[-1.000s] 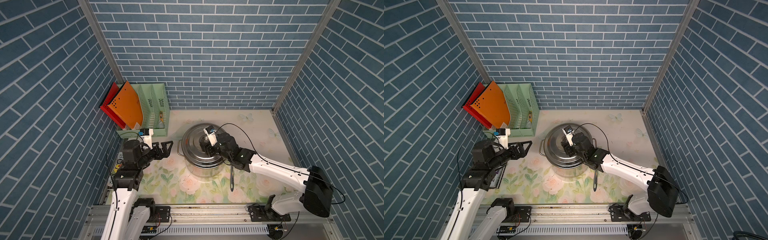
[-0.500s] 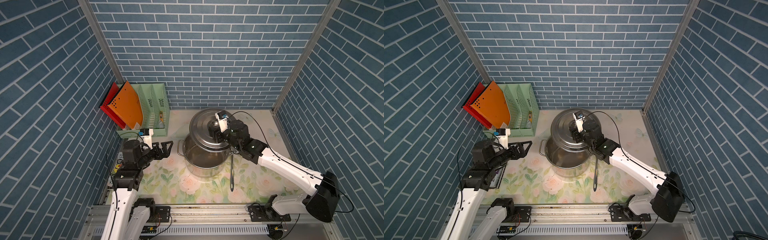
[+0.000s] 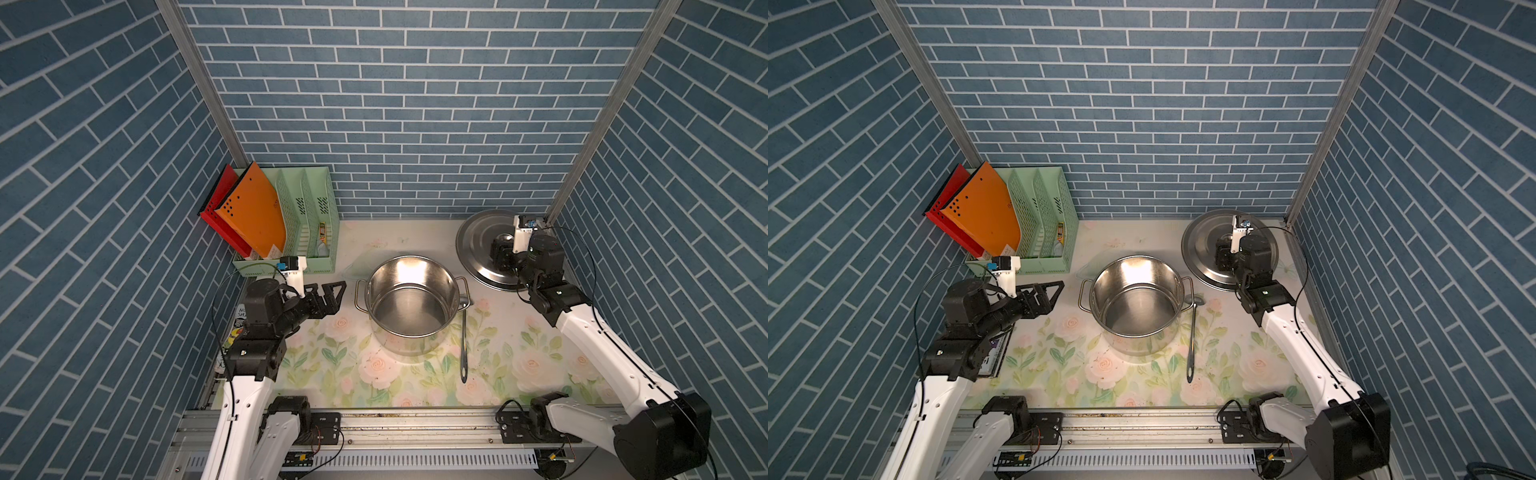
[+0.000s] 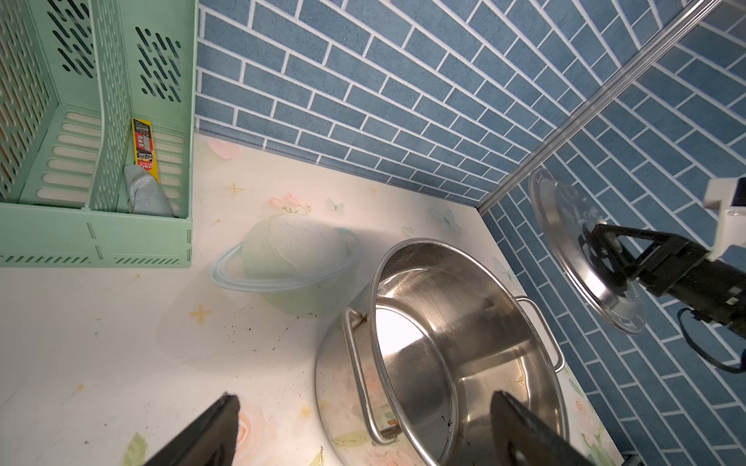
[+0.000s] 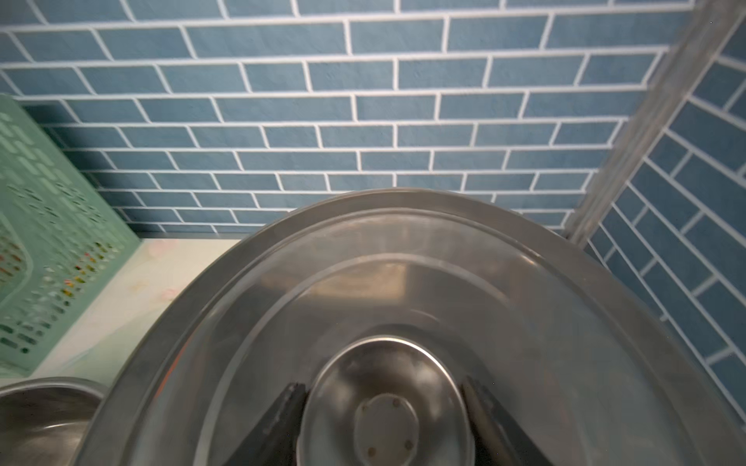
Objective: Stir the soup with a spoon
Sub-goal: Place the lid at the center of the board.
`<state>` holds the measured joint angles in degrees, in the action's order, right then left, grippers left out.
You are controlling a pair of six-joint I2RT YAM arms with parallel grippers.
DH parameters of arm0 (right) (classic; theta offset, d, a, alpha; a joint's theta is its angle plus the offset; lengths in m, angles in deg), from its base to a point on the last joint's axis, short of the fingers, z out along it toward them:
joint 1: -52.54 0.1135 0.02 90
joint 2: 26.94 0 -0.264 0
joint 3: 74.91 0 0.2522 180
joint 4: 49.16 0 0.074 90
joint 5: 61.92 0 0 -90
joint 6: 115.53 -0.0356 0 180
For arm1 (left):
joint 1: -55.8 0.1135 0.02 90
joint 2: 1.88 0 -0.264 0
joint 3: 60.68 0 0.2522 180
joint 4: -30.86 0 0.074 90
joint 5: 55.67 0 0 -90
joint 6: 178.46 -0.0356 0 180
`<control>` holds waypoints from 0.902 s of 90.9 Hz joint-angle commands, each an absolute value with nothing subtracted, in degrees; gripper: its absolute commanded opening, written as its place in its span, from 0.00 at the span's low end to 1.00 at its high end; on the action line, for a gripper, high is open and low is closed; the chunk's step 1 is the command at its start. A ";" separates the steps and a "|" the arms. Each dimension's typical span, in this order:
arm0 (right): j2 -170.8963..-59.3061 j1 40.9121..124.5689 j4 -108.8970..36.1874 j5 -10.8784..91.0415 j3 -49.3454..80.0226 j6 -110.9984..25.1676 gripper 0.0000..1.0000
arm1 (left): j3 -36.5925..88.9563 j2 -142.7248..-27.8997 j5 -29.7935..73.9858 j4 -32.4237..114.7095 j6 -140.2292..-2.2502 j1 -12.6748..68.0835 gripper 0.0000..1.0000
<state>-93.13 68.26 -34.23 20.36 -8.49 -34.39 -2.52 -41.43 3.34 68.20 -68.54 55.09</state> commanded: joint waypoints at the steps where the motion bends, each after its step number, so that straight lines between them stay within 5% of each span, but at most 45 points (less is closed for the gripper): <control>1: -93.56 63.27 -40.51 23.26 -12.92 -38.50 0.30 | -1.22 -41.44 2.77 68.61 -69.12 55.19 1.00; 24: -99.98 53.83 -48.71 23.75 -18.75 -40.24 0.29 | -0.79 -41.19 2.82 69.40 -69.82 55.19 1.00; 82: -123.43 53.24 -51.45 23.05 -12.19 -39.53 0.29 | -1.22 -39.52 3.85 67.83 -70.26 55.19 1.00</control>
